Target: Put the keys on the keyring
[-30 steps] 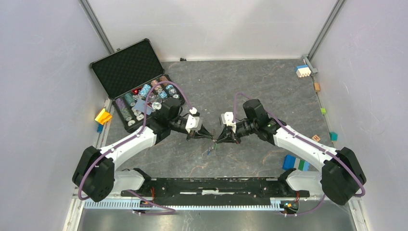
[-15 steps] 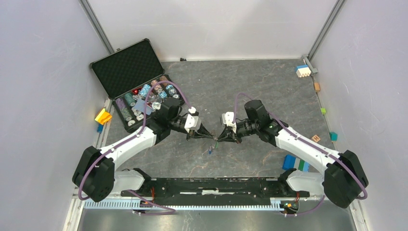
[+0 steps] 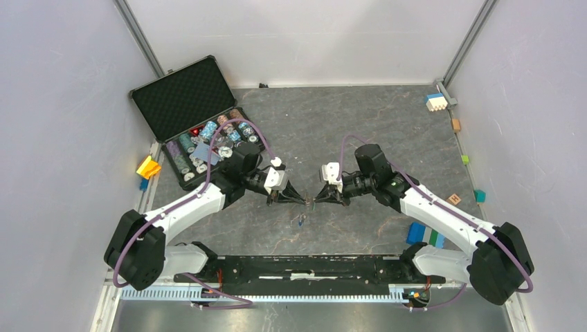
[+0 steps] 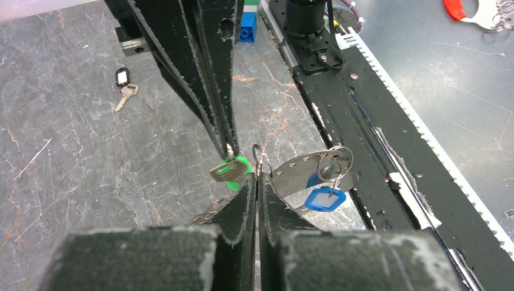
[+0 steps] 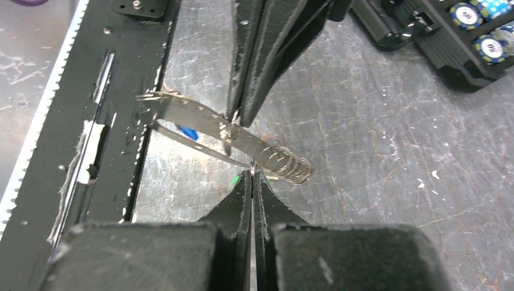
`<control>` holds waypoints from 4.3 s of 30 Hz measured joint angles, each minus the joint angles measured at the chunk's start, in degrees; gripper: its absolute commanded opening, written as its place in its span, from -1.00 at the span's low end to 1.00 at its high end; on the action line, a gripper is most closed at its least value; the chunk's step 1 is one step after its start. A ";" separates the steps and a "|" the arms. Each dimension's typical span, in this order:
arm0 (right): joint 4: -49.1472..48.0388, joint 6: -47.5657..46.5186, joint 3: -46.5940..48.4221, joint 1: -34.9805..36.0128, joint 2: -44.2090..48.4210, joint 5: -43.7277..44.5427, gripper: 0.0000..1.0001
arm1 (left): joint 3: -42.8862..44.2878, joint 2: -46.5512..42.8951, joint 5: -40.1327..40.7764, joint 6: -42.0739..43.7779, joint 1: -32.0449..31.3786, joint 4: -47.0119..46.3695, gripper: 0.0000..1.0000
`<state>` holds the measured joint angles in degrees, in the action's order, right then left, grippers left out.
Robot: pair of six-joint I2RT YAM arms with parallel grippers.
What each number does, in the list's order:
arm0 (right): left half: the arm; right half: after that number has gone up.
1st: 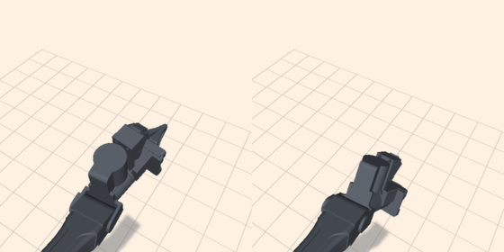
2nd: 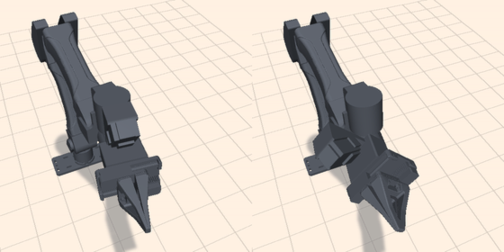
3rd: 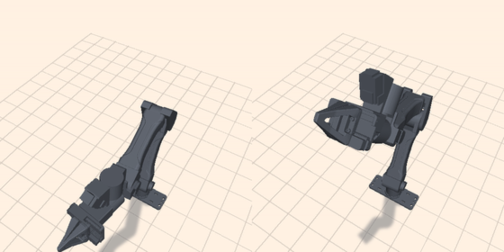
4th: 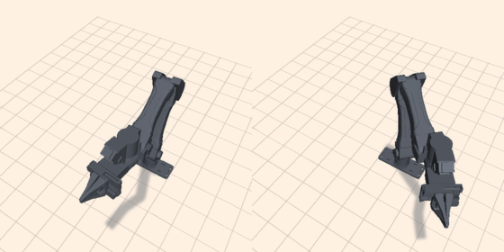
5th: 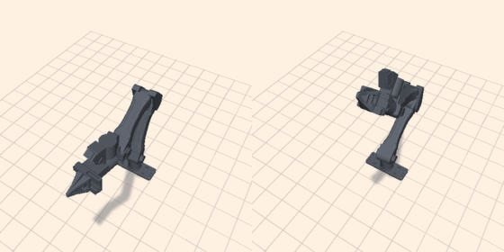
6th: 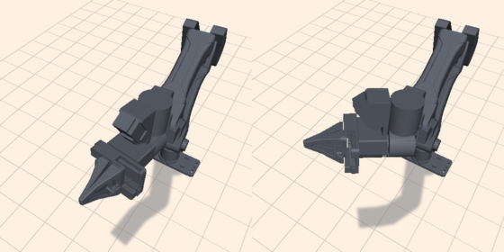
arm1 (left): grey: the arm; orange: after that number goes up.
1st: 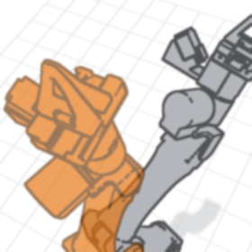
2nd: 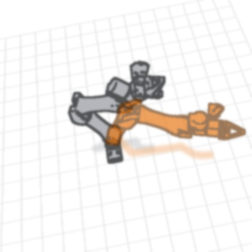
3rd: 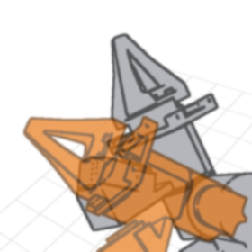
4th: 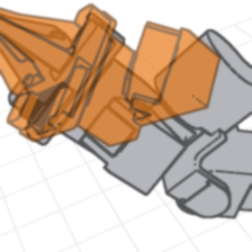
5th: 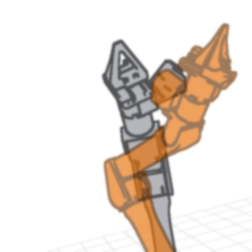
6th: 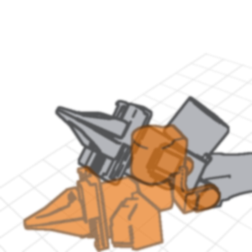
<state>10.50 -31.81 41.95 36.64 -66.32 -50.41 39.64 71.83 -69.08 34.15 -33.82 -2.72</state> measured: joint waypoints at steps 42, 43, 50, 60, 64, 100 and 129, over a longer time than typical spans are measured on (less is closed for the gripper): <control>0.48 1.07 1.36 2.97 -2.64 -4.33 -1.00 | 0.00 0.00 2.67 0.04 0.00 -1.92 -0.96; 0.59 0.98 1.36 2.97 -2.60 -3.91 -1.00 | 0.00 0.00 2.58 0.07 0.00 -1.90 -0.96; 5.51 -3.96 1.44 2.95 -0.70 -2.73 -1.00 | -0.02 0.00 2.45 2.34 0.00 -0.35 -0.96; 13.57 -11.15 1.86 1.73 2.78 1.38 -1.00 | -0.02 0.00 1.14 6.05 0.00 2.99 -0.96; 12.85 -10.12 1.95 1.27 2.73 2.03 -1.00 | -0.02 0.00 0.94 6.80 0.00 4.11 -0.96; 5.92 -2.51 4.24 3.48 -3.23 -2.10 -1.00 | 0.00 0.00 1.09 7.26 0.00 5.60 -0.96; 3.72 0.79 4.22 3.50 -4.50 -2.71 -1.00 | 0.00 0.00 1.53 7.19 0.00 5.16 -0.96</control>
<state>14.22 -31.03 46.17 40.14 -70.83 -53.12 39.64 71.83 -67.55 41.34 -33.82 2.44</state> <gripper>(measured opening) 0.010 0.040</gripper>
